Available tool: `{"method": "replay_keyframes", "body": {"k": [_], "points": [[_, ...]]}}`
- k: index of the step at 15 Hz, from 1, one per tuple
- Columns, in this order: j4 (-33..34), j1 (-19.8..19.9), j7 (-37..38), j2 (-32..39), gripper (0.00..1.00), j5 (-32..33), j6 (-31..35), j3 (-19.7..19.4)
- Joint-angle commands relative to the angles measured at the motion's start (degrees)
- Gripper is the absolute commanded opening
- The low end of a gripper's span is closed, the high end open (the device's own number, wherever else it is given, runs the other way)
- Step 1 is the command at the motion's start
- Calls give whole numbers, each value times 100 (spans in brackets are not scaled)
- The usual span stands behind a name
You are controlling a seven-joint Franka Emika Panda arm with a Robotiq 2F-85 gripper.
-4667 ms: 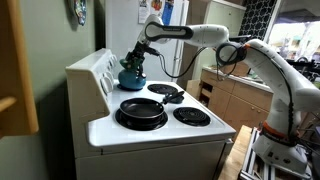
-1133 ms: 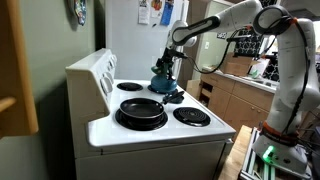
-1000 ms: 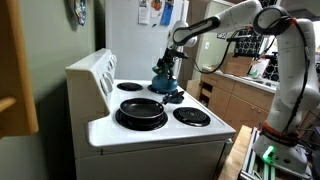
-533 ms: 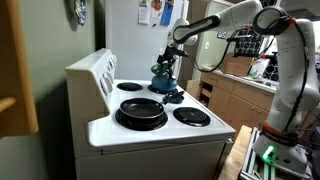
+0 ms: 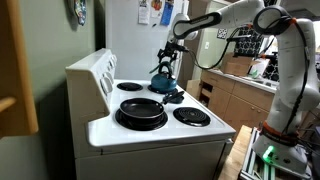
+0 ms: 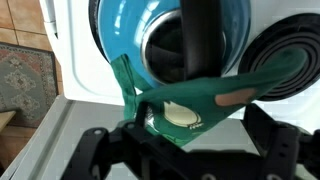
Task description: Use the green pot holder to move the blue kettle forwards.
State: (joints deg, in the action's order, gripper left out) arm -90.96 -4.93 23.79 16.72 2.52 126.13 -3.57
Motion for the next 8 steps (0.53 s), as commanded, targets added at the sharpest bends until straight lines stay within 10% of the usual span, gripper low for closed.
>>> {"method": "replay_keyframes", "body": {"k": [1,8], "points": [[202,-34,183,37,100,192,-414,10],[429,-96,345,25,100,410,-979,22]]}}
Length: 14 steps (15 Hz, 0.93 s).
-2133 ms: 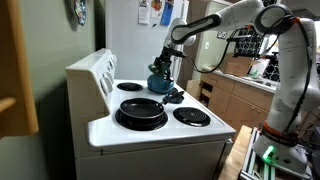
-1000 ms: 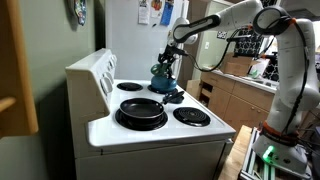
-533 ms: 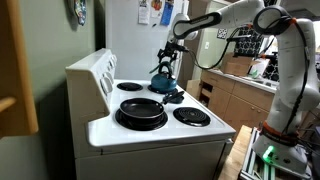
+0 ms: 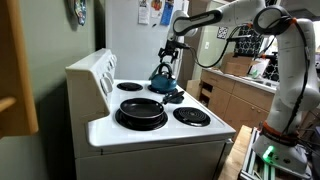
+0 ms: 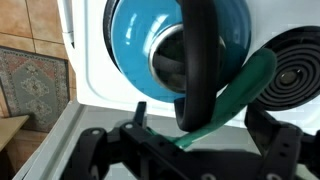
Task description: Use the green pot holder to move the blue kettle forwards.
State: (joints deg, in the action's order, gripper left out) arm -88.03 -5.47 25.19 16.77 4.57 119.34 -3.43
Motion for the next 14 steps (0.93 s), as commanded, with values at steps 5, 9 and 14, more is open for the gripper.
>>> {"method": "replay_keyframes", "body": {"k": [5,9,14], "points": [[282,-34,209,56,100,198,-527,38],[327,-118,561,-74,100,341,-449,6],[310,-414,1340,-388,100,1029,-386,58]]}}
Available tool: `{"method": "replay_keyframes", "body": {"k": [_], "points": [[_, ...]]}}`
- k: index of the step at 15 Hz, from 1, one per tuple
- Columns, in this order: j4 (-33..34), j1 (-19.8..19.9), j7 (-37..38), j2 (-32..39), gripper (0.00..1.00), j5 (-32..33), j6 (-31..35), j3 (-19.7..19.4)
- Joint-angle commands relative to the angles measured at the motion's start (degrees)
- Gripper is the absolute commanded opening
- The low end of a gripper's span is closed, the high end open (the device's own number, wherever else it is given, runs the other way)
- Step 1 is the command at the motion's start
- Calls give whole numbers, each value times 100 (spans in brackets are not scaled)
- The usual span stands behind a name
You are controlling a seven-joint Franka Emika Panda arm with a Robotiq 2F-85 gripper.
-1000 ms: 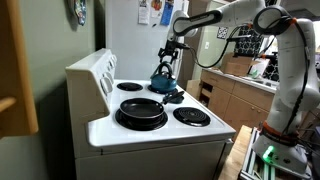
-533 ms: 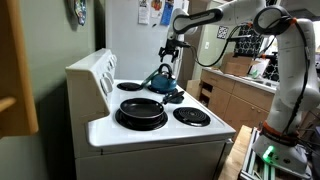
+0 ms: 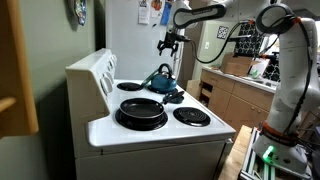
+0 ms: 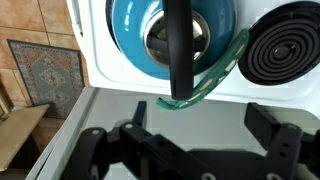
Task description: Use the green pot holder to move the blue kettle forwards.
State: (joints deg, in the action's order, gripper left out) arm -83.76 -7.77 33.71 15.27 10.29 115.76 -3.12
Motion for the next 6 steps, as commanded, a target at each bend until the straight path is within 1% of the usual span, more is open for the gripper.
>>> {"method": "replay_keyframes", "body": {"k": [1,3,6], "points": [[25,-11,158,-56,100,163,-22,78],[27,-101,347,-144,100,321,-26,115],[18,-109,363,-157,100,343,-26,113]]}}
